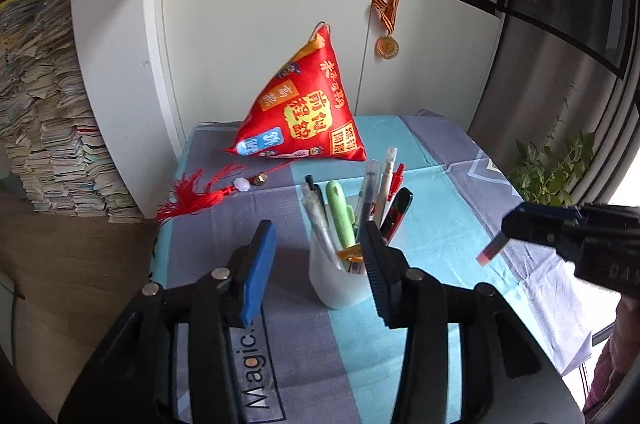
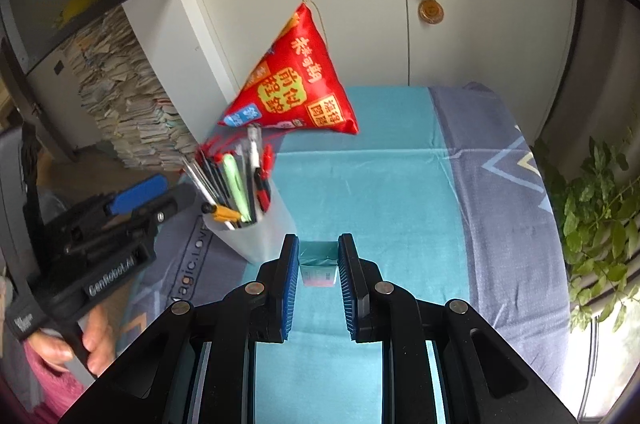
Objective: Organize stationery
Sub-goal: 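Lower the eraser into the frosted cup and open the right tool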
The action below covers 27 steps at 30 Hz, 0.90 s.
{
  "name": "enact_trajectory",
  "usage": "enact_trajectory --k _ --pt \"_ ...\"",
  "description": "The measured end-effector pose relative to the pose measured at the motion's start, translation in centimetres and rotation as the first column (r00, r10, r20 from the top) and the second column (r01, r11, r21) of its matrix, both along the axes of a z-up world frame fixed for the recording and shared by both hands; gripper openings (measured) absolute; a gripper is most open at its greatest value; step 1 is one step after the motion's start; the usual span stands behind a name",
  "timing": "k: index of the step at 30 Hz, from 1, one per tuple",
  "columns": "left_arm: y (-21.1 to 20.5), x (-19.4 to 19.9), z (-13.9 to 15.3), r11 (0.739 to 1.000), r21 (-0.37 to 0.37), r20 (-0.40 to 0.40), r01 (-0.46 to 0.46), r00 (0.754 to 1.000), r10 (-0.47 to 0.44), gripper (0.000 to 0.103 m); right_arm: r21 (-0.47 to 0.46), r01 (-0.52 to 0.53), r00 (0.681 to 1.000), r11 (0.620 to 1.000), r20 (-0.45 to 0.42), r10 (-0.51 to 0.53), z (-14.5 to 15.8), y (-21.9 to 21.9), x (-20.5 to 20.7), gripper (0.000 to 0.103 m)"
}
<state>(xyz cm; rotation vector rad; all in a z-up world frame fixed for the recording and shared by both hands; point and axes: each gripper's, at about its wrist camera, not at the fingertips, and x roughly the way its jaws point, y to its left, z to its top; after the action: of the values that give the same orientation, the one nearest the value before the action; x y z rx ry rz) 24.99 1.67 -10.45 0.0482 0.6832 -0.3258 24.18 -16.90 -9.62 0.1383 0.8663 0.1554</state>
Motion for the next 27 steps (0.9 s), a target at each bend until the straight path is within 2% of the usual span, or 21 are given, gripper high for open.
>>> enact_trajectory --k 4,8,12,17,27 --pt "1.8 -2.0 -0.5 0.999 -0.008 0.017 -0.034 0.999 0.034 0.043 0.002 -0.050 0.998 0.999 0.025 0.050 1.2 2.2 1.8 0.021" --pt "3.6 -2.7 -1.7 0.996 -0.042 -0.024 -0.075 0.997 0.074 0.044 -0.005 -0.104 0.994 0.995 0.024 0.104 1.3 4.8 3.3 0.021" --pt "4.6 -3.2 -2.1 0.994 -0.036 -0.026 -0.103 0.994 0.102 0.044 -0.045 -0.134 0.990 0.990 0.029 0.135 1.2 7.1 4.3 0.021" --pt "4.8 -3.7 -2.3 0.995 -0.035 -0.020 -0.094 0.995 0.093 0.047 -0.078 -0.117 0.992 0.990 0.035 0.120 0.8 8.1 5.6 0.021" --pt "4.7 -3.4 -2.9 0.997 -0.038 -0.033 -0.069 0.997 0.067 0.048 -0.083 -0.095 0.994 0.992 -0.056 0.090 -1.4 7.7 6.7 0.021"
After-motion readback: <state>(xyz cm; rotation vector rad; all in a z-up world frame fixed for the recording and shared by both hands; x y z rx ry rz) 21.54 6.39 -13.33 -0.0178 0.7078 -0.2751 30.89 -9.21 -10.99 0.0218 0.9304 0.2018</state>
